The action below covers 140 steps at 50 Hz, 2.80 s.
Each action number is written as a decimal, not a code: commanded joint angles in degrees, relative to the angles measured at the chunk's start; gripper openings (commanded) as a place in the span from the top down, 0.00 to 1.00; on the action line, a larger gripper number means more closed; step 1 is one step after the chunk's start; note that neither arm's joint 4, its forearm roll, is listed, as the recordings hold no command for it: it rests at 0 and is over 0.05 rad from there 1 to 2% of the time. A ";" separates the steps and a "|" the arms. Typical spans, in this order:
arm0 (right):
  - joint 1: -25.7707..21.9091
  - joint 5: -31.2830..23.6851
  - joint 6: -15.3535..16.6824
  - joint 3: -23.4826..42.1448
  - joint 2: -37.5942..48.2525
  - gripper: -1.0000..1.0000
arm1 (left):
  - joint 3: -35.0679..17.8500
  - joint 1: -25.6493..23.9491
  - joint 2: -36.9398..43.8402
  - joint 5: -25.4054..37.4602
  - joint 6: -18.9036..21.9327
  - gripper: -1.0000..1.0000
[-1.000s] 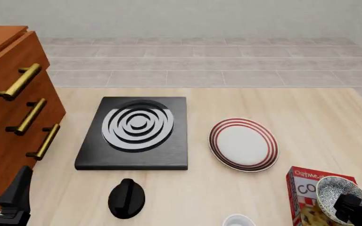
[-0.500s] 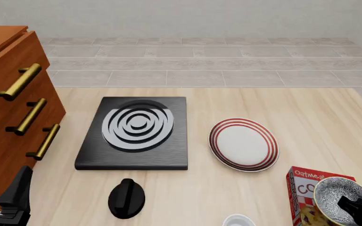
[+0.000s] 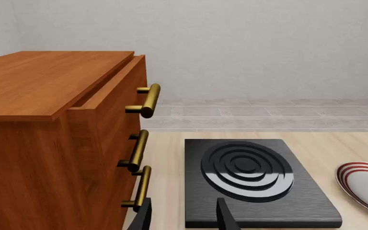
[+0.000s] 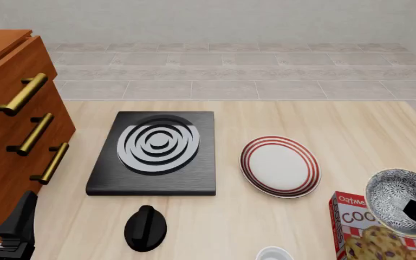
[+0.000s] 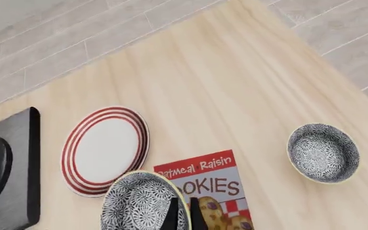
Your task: Pick the akita bowl on the cookies box and place it on the plate.
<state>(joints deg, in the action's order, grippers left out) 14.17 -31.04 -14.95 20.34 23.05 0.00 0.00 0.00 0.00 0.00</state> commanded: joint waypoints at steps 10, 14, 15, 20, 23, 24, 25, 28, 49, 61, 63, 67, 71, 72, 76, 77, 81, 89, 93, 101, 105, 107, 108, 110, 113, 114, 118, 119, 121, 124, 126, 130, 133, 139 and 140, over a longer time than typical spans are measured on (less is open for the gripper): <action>-12.04 10.72 -6.94 9.92 12.04 1.00 | 0.00 0.00 0.00 0.00 0.00 0.00; -13.64 14.52 -7.58 10.98 15.95 1.00 | 0.00 0.00 0.00 0.00 0.00 0.00; -14.14 15.50 -7.59 11.35 17.20 1.00 | 0.00 0.00 0.00 0.00 0.00 0.00; -15.23 18.88 -7.37 12.83 22.10 1.00 | 0.00 0.00 0.00 0.00 0.00 0.00; -16.37 20.89 -6.87 13.65 25.48 1.00 | 0.00 0.00 0.00 0.00 0.00 0.00; -16.44 21.50 -6.70 13.76 26.52 1.00 | 0.00 0.00 0.00 0.00 0.00 0.00; -16.61 22.16 -6.64 13.79 27.48 1.00 | 0.00 0.00 0.00 0.00 0.00 0.00; -17.50 24.47 -6.69 13.48 30.50 1.00 | 0.00 0.00 0.00 0.00 0.00 0.00; -21.92 34.51 -7.40 17.58 47.93 1.00 | 0.00 0.00 0.00 0.00 0.00 0.00; -22.60 36.50 -7.79 19.70 53.79 1.00 | 0.00 0.00 0.00 0.00 0.00 0.00; -22.52 36.92 -7.61 19.82 54.70 1.00 | 0.00 0.00 0.00 0.00 0.00 0.00; -22.28 37.29 -7.33 20.03 55.92 1.00 | 0.00 0.00 0.00 0.00 0.00 0.00; -22.17 37.62 -7.56 20.49 57.25 1.00 | 0.00 0.00 0.00 0.00 0.00 0.00; -22.16 37.59 -7.47 20.64 57.54 1.00 | 0.00 0.00 0.00 0.00 0.00 0.00; -22.25 37.40 -6.87 21.36 58.90 1.00 | 0.00 0.00 0.00 0.00 0.00 0.00; -22.24 37.41 -6.85 21.45 59.17 1.00 | 0.00 0.00 0.00 0.00 0.00 0.00; -22.96 38.13 -8.00 21.63 60.89 1.00 | 0.00 0.00 0.00 0.00 0.00 0.00; -23.04 38.44 -7.92 22.56 63.77 1.00 | 0.00 0.00 0.00 0.00 0.00 0.00; -23.22 38.54 -7.79 22.74 64.77 1.00 | 0.00 0.00 0.00 0.00 0.00 0.00; -23.63 39.60 -8.99 22.04 66.37 1.00 | 0.00 0.00 0.00 0.00 0.00 0.00; -23.76 40.31 -9.55 21.46 66.94 1.00 | 0.00 0.00 0.00 0.00 0.00 0.00; -23.85 40.74 -9.66 21.24 67.33 1.00 | 0.00 0.00 0.00 0.00 0.00 0.00; -23.94 40.84 -9.68 21.15 67.40 1.00 | 0.00 0.00 0.00 0.00 0.00 0.00; -23.96 40.90 -9.67 21.03 67.56 1.00 | 0.00 0.00 0.00 0.00 0.00 0.00; -23.96 41.18 -10.08 20.76 67.86 1.00 | 0.00 0.00 0.00 0.00 0.00 0.00; -23.96 41.27 -10.00 20.70 68.01 1.00 | 0.00 0.00 0.00 0.00 0.00 0.00; -23.91 42.01 -10.00 20.28 68.77 1.00 | 0.00 0.00 0.00 0.00 0.00 0.00; -23.89 42.03 -10.00 20.24 68.86 1.00 | 0.00 0.00 0.00 0.00 0.00 0.00; -23.75 42.23 -10.17 20.11 69.13 1.00 | 0.00 0.00 0.00 0.00 0.00 0.00; -23.58 42.43 -10.25 19.96 69.46 1.00 | 0.00 0.00 0.00 0.00 0.00 0.00; -23.42 42.54 -10.01 19.97 69.83 1.00 | 0.00 0.00 0.00 0.00 0.00 0.00; -23.05 42.27 -9.85 20.21 70.06 1.00 | 0.00 0.00 0.00 0.00 0.00 0.00; -22.83 42.37 -9.78 20.33 70.47 1.00 | 0.00 0.00 0.00 0.00 0.00 0.00; -22.68 42.06 -9.62 20.76 70.92 1.00 | 0.00 0.00 0.00 0.00 0.00 0.00; -22.60 42.13 -9.63 20.87 71.22 1.00 | 0.00 0.00 0.00 0.00 0.00 0.00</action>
<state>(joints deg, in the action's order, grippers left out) -8.87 10.92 -24.33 40.60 93.30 0.00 0.00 0.00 0.00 0.00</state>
